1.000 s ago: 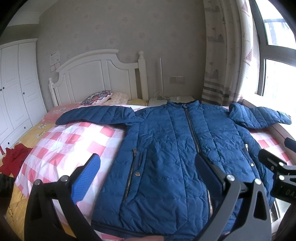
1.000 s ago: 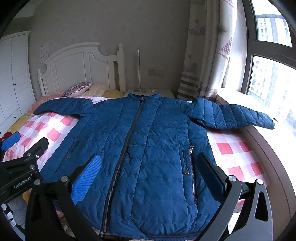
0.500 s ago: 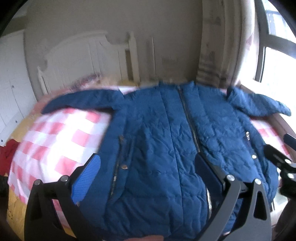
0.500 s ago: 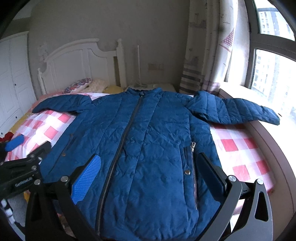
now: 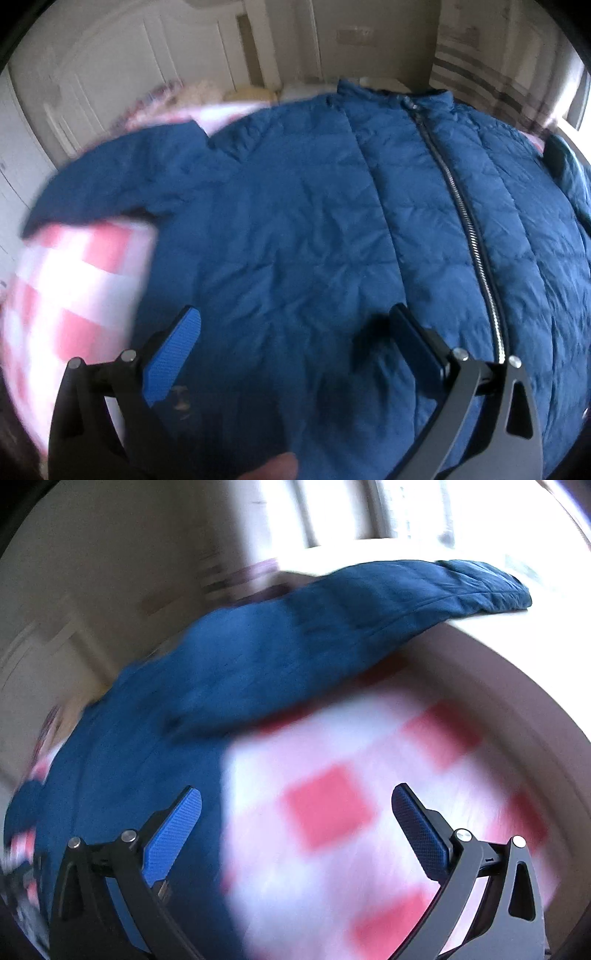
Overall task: Fold large clothes
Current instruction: 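Grasp the jacket sleeve with the right tool and fold it across the body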
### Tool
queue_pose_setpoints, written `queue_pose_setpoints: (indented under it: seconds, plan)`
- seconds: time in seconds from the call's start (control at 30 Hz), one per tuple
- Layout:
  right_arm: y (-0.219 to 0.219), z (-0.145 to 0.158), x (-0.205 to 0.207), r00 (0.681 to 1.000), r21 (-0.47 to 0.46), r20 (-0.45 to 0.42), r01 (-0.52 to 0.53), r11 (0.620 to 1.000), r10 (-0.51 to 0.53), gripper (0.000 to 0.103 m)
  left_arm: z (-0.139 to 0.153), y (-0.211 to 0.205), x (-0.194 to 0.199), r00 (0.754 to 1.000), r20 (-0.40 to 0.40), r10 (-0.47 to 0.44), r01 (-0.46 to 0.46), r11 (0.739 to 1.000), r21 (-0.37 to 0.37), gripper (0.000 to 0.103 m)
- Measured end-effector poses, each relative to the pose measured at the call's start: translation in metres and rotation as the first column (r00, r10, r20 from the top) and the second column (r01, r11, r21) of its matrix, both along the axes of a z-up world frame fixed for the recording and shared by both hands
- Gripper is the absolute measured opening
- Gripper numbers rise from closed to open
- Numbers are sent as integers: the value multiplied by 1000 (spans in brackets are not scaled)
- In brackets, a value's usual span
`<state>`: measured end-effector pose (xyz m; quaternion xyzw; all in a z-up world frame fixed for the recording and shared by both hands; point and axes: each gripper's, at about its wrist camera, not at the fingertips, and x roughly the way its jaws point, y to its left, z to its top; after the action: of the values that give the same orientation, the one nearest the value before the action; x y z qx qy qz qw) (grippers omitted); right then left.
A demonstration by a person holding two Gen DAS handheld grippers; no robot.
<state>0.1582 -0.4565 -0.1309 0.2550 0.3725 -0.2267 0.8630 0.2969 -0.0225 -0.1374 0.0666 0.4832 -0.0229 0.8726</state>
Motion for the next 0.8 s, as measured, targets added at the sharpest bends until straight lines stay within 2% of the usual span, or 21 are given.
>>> queue_pose_setpoints:
  seconds: [0.03,0.1,0.2,0.23,0.27,0.33,0.4,0.5,0.6,0.67,0.7,0.73,0.77,0.8]
  plan:
    - [-18,-3,12,999,32,7,36,999,-37,97,-6,3,3,1000,-6,4,-5,1000,-31,101]
    - [-42,-3,28,995,64,31,88,994,-90,94,-12,14,-2,999,44,12,-7,995,-103,101]
    - [-66,0,52,985,91,74,146,985,-153,83,-14,12,-6,999,52,6,0,993,-114,101]
    - [-69,1,56,983,102,90,150,984,-159,70,-15,11,-4,999,50,4,1,994,-107,101]
    - [-68,3,59,981,110,112,146,983,-158,52,-16,10,-2,999,47,4,0,995,-102,101]
    - [-49,24,65,969,52,206,125,991,-133,43,-16,9,2,999,38,5,-1,995,-96,101]
    - [-17,48,72,959,-38,281,56,998,-43,40,-16,9,1,999,32,-1,4,995,-98,101]
    - [55,77,91,941,-165,286,-139,976,182,40,-14,10,1,999,35,-11,15,995,-102,101]
    - [137,83,108,884,-238,221,-361,902,412,41,-14,11,1,999,40,-12,16,994,-104,101]
    - [179,71,121,841,-243,127,-487,839,525,41,-14,11,2,999,41,-12,16,994,-108,101]
    - [199,57,128,819,-214,69,-545,811,569,41,-14,12,2,999,42,-11,16,994,-112,101]
    - [208,44,133,805,-171,22,-581,796,592,46,-14,12,2,999,43,-11,16,993,-113,101]
    - [211,33,133,793,-125,-6,-605,787,609,71,-14,12,2,999,44,-11,16,993,-114,101]
    - [209,18,138,768,-35,-28,-640,768,639,90,-14,12,1,999,44,-11,16,993,-114,101]
